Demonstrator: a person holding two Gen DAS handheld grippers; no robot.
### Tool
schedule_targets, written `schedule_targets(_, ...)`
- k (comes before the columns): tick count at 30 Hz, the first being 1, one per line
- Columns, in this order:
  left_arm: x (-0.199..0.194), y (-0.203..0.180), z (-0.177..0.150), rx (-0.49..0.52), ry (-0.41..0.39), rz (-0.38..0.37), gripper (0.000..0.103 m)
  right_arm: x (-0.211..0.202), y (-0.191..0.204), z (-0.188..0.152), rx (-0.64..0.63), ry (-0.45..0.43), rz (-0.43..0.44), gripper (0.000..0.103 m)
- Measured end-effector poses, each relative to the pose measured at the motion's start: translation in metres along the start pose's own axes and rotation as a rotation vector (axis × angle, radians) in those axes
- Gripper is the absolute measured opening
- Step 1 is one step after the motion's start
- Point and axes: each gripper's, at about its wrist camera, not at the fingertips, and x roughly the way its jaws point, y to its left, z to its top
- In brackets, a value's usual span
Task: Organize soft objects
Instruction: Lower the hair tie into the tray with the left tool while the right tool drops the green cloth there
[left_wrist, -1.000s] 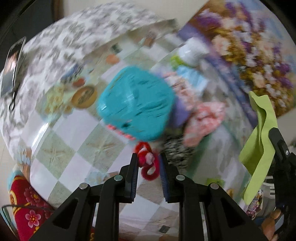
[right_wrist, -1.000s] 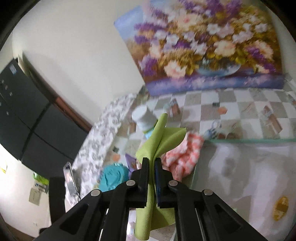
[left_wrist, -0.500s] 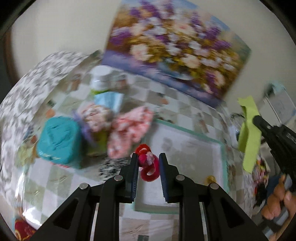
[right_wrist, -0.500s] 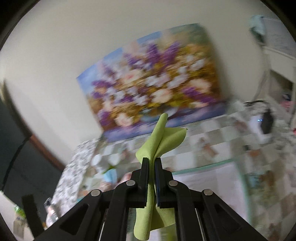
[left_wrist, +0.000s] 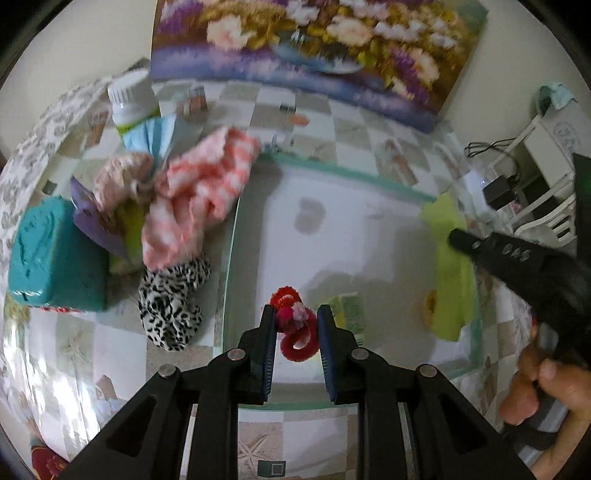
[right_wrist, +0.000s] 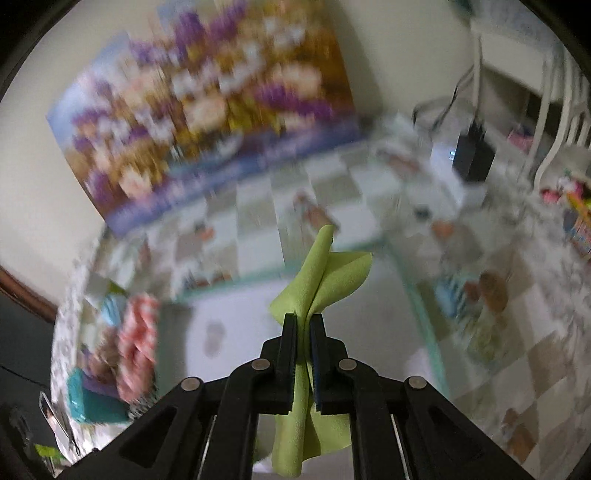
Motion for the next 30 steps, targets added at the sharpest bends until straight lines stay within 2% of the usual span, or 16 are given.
schedule_targets(4, 0.01, 0.004, -0.002, -0.025, 0.043, -0.008, 0.023, 0.029, 0.002, -0.015, -0.013, 0.108, -0.018, 0.01)
schedule_targets(9, 0.016, 0.009, -0.002, -0.051, 0.077, -0.009, 0.024, 0.038, 0.005, -0.021, -0.031, 0.149, -0.044, 0.01)
schedule_targets(10, 0.016, 0.01, -0.002, -0.054, 0.08, -0.011, 0.026, 0.038, 0.005, -0.022, -0.03, 0.152, -0.049, 0.016)
schedule_targets(11, 0.016, 0.01, -0.001, -0.056, 0.08, -0.011, 0.033, 0.039, 0.005, -0.022, -0.029, 0.153, -0.05, 0.02)
schedule_targets(12, 0.016, 0.01, -0.001, -0.059, 0.079, -0.008, 0.04, 0.039, 0.005, -0.021, -0.029, 0.154, -0.053, 0.032)
schedule_targets(13, 0.016, 0.011, -0.001, -0.063, 0.073, -0.002, 0.053, 0.039, 0.005, -0.02, -0.028, 0.154, -0.056, 0.045)
schedule_targets(14, 0.014, 0.012, -0.001, -0.07, 0.064, 0.004, 0.062, 0.037, 0.005, -0.021, -0.028, 0.15, -0.06, 0.05)
schedule_targets(20, 0.007, 0.02, 0.003, -0.111, 0.035, 0.008, 0.074, 0.033, 0.012, -0.019, -0.059, 0.112, -0.069, 0.075)
schedule_targets(23, 0.004, 0.024, 0.004, -0.126, 0.021, 0.01, 0.076, 0.029, 0.016, -0.018, -0.078, 0.085, -0.072, 0.103)
schedule_targets(26, 0.001, 0.027, 0.005, -0.134, 0.006, 0.015, 0.08, 0.02, 0.018, -0.014, -0.077, 0.033, -0.058, 0.103)
schedule_targets(30, -0.001, 0.028, 0.005, -0.135, -0.009, 0.018, 0.08, 0.016, 0.019, -0.011, -0.074, 0.017, -0.015, 0.103)
